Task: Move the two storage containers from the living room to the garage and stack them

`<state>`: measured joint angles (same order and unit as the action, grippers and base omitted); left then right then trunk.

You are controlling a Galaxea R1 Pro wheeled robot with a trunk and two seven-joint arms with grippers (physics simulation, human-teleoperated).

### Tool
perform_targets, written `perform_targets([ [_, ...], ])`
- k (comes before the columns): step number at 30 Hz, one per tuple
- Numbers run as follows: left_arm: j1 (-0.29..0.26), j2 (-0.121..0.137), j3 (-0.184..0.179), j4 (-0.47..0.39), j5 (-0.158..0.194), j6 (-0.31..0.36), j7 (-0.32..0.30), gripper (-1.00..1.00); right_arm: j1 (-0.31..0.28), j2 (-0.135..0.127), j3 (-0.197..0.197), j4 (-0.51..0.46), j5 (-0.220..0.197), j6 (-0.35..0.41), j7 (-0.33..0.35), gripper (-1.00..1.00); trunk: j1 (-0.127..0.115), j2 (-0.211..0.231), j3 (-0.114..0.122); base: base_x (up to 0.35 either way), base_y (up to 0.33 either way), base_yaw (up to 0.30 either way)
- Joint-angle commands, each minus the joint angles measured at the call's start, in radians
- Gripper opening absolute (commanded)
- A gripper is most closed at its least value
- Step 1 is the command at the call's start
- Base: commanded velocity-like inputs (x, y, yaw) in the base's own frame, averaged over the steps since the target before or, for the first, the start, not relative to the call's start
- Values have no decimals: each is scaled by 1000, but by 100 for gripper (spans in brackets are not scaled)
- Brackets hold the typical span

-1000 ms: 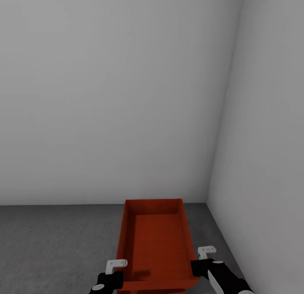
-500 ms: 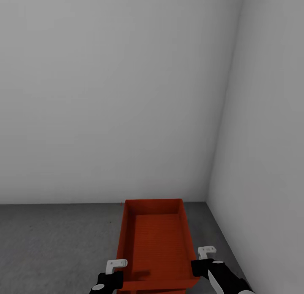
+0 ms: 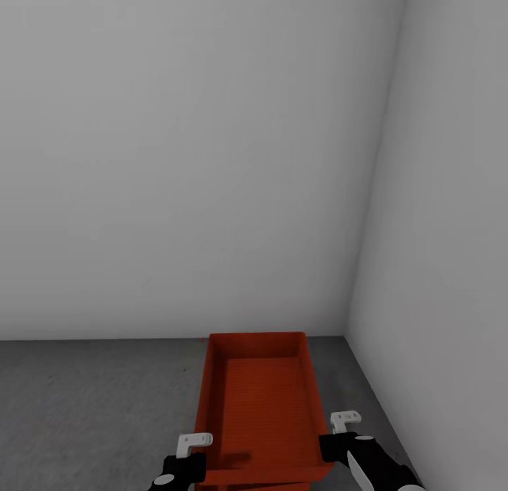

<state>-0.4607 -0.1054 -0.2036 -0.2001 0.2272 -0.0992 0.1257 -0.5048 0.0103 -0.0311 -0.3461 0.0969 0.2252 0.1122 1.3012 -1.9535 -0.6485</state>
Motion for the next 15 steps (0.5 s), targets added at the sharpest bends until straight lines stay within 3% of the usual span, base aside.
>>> perform_targets([
  [1, -1, 38, -15, -4, 4, -36, 5, -100, 0, -11, 3, 1, -5, 6, 48, -100, 0, -1, -1, 0, 0, 0],
  [12, -1, 38, -15, -4, 4, -36, 5, -100, 0, -12, 4, 1, -5, 6, 48, -100, 0, -1, -1, 0, 0, 0],
  [15, -1, 38, -15, -4, 4, -36, 5, -100, 0, -12, 4, 1, -5, 6, 47, -100, 11, -22, -10, 0, 0, 0],
])
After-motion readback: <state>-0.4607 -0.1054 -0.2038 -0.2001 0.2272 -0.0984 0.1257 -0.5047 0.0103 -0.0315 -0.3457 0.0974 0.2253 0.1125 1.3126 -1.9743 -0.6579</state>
